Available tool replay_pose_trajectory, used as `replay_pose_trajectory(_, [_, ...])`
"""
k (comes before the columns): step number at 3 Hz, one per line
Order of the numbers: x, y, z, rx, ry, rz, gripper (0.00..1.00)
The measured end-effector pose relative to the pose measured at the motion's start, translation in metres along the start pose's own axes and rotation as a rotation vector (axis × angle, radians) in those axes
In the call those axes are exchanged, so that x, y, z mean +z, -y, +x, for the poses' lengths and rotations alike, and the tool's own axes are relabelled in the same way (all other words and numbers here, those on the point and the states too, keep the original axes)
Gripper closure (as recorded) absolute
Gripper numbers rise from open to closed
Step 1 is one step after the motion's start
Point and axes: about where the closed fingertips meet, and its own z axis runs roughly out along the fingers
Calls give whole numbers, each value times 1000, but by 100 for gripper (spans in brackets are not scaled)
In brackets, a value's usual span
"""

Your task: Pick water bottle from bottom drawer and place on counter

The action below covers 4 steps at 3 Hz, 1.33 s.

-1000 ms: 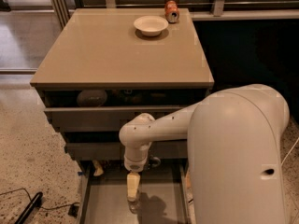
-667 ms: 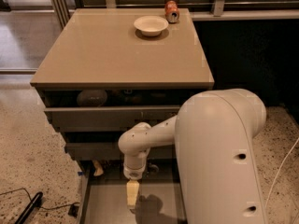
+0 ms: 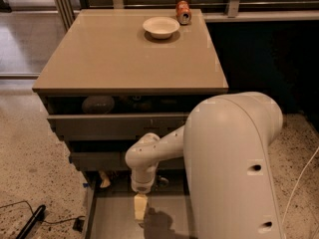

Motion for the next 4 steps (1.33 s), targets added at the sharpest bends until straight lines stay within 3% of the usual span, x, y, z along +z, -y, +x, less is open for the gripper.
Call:
replay_pose_trajectory(1, [10,14,-4,-29,-25,158,0])
replay_pose_trajectory(3, [15,20,-4,-21,2,167,0])
replay_pose_trajectory(4, [41,26,-7,-21,21,163,0])
